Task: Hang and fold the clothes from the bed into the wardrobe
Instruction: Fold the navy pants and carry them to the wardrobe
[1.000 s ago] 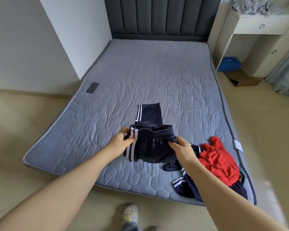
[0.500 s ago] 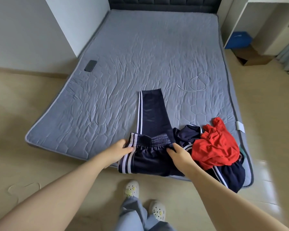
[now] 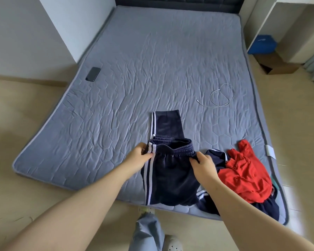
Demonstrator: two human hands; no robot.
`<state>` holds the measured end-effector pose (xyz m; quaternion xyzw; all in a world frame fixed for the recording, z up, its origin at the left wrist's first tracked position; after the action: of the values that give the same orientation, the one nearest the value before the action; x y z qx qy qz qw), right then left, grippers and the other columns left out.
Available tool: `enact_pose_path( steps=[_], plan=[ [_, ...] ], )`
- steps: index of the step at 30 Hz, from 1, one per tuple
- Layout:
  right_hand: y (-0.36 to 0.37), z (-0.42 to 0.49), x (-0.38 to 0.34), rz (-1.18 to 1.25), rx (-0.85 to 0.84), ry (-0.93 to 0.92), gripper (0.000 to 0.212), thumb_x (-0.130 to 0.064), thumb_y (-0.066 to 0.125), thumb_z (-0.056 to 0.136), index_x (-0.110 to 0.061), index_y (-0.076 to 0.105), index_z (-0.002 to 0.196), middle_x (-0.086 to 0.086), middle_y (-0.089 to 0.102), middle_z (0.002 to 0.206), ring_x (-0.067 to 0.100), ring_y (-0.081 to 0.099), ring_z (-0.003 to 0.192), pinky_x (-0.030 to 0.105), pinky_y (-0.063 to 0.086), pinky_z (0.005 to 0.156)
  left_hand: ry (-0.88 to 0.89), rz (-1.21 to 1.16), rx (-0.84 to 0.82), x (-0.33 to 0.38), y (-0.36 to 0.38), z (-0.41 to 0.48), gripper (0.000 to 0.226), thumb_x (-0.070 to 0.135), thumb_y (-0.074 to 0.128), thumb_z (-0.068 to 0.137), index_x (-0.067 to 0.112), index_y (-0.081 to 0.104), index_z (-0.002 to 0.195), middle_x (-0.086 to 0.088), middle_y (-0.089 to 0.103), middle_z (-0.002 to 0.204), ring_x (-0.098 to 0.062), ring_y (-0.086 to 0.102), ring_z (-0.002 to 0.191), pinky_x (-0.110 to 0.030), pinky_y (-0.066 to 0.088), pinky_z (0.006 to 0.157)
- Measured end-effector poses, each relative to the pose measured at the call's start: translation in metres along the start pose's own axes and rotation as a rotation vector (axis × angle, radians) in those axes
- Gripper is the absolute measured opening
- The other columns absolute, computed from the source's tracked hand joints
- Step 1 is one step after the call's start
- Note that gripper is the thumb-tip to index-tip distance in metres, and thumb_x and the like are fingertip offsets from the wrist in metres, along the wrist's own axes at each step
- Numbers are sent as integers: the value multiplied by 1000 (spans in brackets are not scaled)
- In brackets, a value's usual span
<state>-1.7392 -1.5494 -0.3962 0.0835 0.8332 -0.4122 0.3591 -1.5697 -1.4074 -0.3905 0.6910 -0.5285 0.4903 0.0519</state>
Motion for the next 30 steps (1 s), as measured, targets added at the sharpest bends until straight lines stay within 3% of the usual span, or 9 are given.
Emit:
enact_pose_path(
  steps=[3, 8, 13, 16, 21, 24, 27, 29, 30],
  plan=[
    [2, 47, -19, -88, 97, 46, 20, -23, 49, 92, -14, 62, 103, 12, 45, 100, 34, 48, 100, 35, 40, 85, 16, 11, 76, 17, -9, 54, 12, 20, 65, 84, 12, 59, 91, -10, 62, 93, -22, 56, 80, -26, 40, 68],
    [17, 142, -41, 72, 84, 188, 16, -22, 41, 93, -24, 55, 85, 4, 57, 77, 22, 52, 68, 28, 35, 52, -94, -39, 59, 30, -10, 149, 15, 27, 60, 88, 22, 50, 99, 7, 48, 81, -17, 53, 74, -22, 47, 56],
    [42, 227, -36, 245, 95, 283, 24, -17, 40, 91, -27, 55, 74, 3, 59, 65, 18, 53, 55, 27, 48, 52, -178, -144, 79, 22, 0, 224, 16, 28, 57, 90, 21, 48, 101, 2, 48, 77, -11, 48, 58, -16, 43, 43],
    [60, 276, -28, 292, 90, 299, 25, -17, 39, 92, -28, 55, 76, 3, 62, 67, 12, 52, 49, 15, 37, 36, -216, -197, 101, 10, 9, 272, 16, 28, 60, 88, 19, 51, 97, 1, 48, 74, -12, 47, 54, -18, 46, 41],
    [86, 340, -10, 207, 57, 244, 21, -20, 37, 91, -29, 54, 82, -1, 65, 75, 20, 58, 68, 32, 47, 63, -224, -270, 178, -8, 29, 341, 14, 23, 61, 88, 16, 52, 96, -2, 53, 69, -12, 53, 49, -22, 51, 43],
    [102, 361, 6, 189, -9, 186, 29, -24, 40, 93, -30, 48, 120, -10, 58, 100, 12, 54, 73, 27, 40, 58, -170, -324, 174, -26, 49, 374, 30, 19, 56, 91, 16, 44, 118, 3, 57, 92, -10, 59, 72, -24, 47, 64],
    [119, 360, 25, 76, -171, 31, 60, -26, 42, 95, -39, 14, 146, -18, 37, 121, 5, 51, 75, 23, 41, 61, -103, -251, 86, -55, 68, 385, 67, 17, 56, 91, 27, 17, 145, 2, 41, 141, -15, 43, 122, -21, 31, 91],
    [130, 349, 43, -99, -268, -59, 64, -26, 42, 95, -41, 8, 147, -14, 31, 143, 13, 49, 114, 34, 44, 91, -23, -65, -3, -77, 83, 375, 76, 13, 56, 90, 27, 10, 148, 4, 22, 153, -15, 25, 138, -20, 20, 101],
    [135, 340, 53, -191, -314, -79, 64, -26, 42, 95, -40, 8, 147, -13, 21, 152, 15, 34, 133, 40, 34, 105, 35, 77, -47, -88, 90, 365, 76, 13, 56, 89, 26, 11, 149, 5, 18, 154, -14, 21, 140, -19, 17, 103]
  ],
)
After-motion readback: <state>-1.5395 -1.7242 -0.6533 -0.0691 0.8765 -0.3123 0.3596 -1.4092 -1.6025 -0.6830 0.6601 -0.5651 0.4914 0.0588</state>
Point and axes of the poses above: each hand's wrist, its own z-axis towards the middle knuckle, its own y-axis out of the palm, x = y × z, the point moved 1 cm from there along z, towards the middle knuckle
